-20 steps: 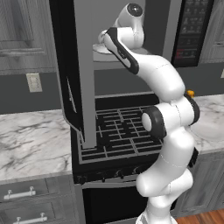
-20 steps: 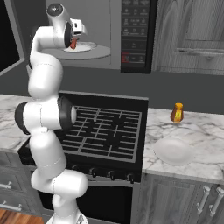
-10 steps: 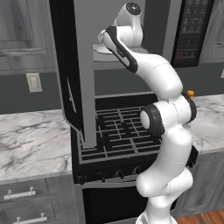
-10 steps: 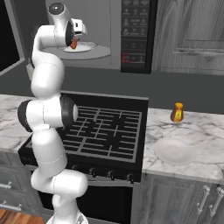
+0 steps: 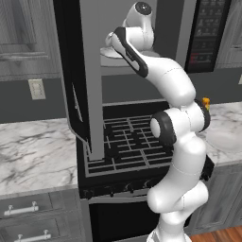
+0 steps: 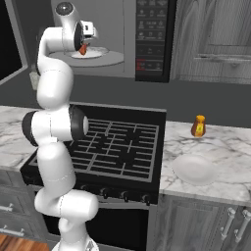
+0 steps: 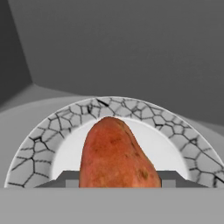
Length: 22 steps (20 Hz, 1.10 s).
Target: Pick the sweet potato from the counter and place it in the microwave. Then turn on the microwave.
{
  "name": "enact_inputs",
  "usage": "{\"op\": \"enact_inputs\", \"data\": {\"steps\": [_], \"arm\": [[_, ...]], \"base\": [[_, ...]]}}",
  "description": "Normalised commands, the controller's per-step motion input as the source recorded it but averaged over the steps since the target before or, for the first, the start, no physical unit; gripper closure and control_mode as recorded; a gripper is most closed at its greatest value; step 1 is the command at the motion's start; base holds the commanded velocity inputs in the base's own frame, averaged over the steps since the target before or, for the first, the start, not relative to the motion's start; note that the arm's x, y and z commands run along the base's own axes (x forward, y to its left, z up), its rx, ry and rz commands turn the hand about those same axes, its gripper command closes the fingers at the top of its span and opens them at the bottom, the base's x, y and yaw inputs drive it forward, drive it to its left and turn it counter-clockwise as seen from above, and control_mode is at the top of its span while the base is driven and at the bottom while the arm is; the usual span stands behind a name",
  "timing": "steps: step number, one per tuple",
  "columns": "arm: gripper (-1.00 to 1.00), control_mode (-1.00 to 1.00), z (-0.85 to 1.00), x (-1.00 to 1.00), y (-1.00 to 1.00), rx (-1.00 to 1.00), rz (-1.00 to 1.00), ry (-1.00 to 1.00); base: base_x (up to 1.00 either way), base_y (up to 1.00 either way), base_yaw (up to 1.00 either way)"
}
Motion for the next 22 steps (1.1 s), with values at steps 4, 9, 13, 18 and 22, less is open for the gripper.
{"op": "enact_inputs", "data": {"steps": [4,9,13,18,22], "arm": [[1.0,-1.0,-0.03,0.0,0.0,0.0,0.0,0.0],[1.0,-1.0,-0.08,0.0,0.0,0.0,0.0,0.0],[1.0,-1.0,-0.13,0.0,0.0,0.0,0.0,0.0],[1.0,-1.0,-0.09,0.0,0.0,0.0,0.0,0.0],[1.0,-1.0,-0.06,0.01,0.0,0.0,0.0,0.0]], "base": [[0.0,0.0,0.0],[0.0,0.0,0.0],[0.0,0.0,0.0],[0.0,0.0,0.0],[0.0,0.0,0.0]]}}
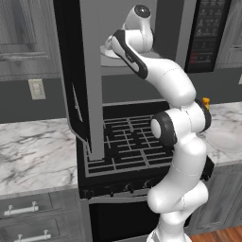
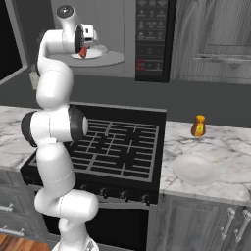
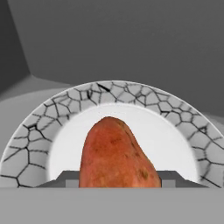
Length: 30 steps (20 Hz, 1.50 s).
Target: Pick the sweet potato from the counter and place it in the microwave. Then turn on the microwave.
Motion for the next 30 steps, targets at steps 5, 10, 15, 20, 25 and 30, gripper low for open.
{"op": "enact_inputs", "data": {"steps": [5,10,15,20,25,30], "arm": [[1.0,-1.0,-0.04,0.07,0.0,0.0,0.0,0.0],[1.0,-1.0,0.0,0.06,0.0,0.0,0.0,0.0],[-1.0,-1.0,0.0,0.08,0.0,0.0,0.0,0.0],[-1.0,-1.0,0.0,0.07,0.0,0.0,0.0,0.0],[-1.0,-1.0,0.0,0.16,0.0,0.0,0.0,0.0],[-1.0,-1.0,0.0,0.18,0.0,0.0,0.0,0.0]], "base": [[0.0,0.0,0.0],[0.0,0.0,0.0],[0.0,0.0,0.0],[0.0,0.0,0.0],[0.0,0.0,0.0],[0.0,0.0,0.0]]}}
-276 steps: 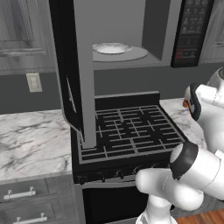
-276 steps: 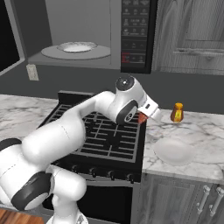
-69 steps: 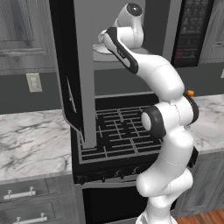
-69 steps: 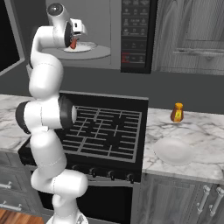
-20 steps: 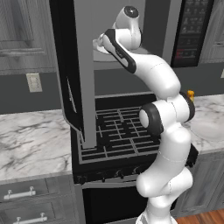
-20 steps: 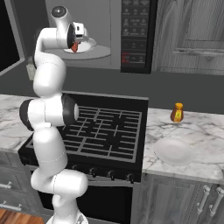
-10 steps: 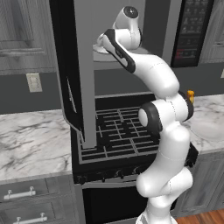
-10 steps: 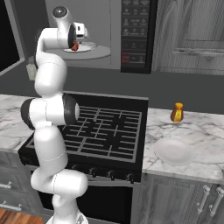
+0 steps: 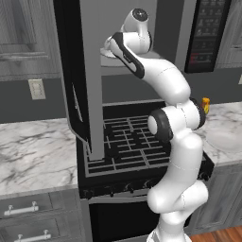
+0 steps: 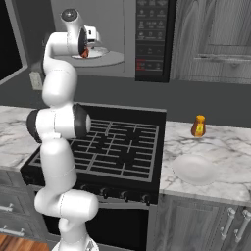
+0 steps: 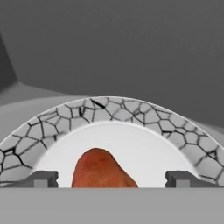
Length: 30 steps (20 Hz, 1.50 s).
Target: Pick the sweet potato from the counter and place it in the microwave. Then turn on the microwave.
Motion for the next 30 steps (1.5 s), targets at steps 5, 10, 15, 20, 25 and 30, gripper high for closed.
{"op": "enact_inputs", "data": {"steps": [5,10,15,20,25,30], "arm": [[-1.0,-1.0,0.09,0.04,0.0,0.0,0.0,0.0],[-1.0,-1.0,0.25,-0.02,0.0,0.0,0.0,0.0],[-1.0,-1.0,0.12,-0.14,0.0,-0.01,0.0,0.0],[-1.0,-1.0,-0.01,-0.21,-0.01,-0.02,0.0,-0.05],[-1.0,-1.0,-0.07,-0.23,-0.03,-0.01,0.0,-0.16],[-1.0,-1.0,0.0,-0.22,-0.04,-0.01,0.0,-0.17]], "base": [[0.0,0.0,0.0],[0.0,0.0,0.0],[0.0,0.0,0.0],[0.0,0.0,0.0],[0.0,0.0,0.0],[0.0,0.0,0.0]]}}
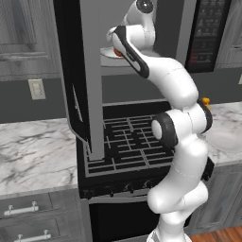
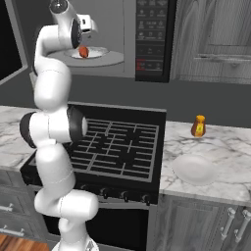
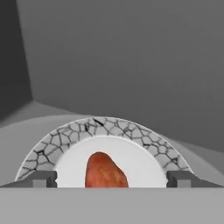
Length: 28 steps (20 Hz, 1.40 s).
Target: Pick the sweet potato from the counter and place it in the microwave. Then turn on the microwave.
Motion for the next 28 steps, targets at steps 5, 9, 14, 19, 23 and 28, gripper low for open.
{"op": "enact_inputs", "data": {"steps": [5,9,14,19,23,28], "arm": [[-1.0,-1.0,-0.02,-0.21,-0.05,0.0,0.0,-0.1],[-1.0,-1.0,0.01,-0.24,-0.09,0.0,0.0,-0.06],[-1.0,-1.0,0.15,-0.31,-0.12,0.0,0.0,-0.01],[-1.0,-1.0,0.29,-0.39,-0.15,0.0,0.0,0.0],[-1.0,-1.0,0.26,-0.5,-0.13,0.0,0.0,0.0],[-1.0,-1.0,0.13,-0.55,-0.09,0.0,0.0,0.0]], "base": [[0.0,0.0,0.0],[0.0,0.0,0.0],[0.0,0.0,0.0],[0.0,0.0,0.0],[0.0,0.0,0.0],[0.0,0.0,0.0]]}}
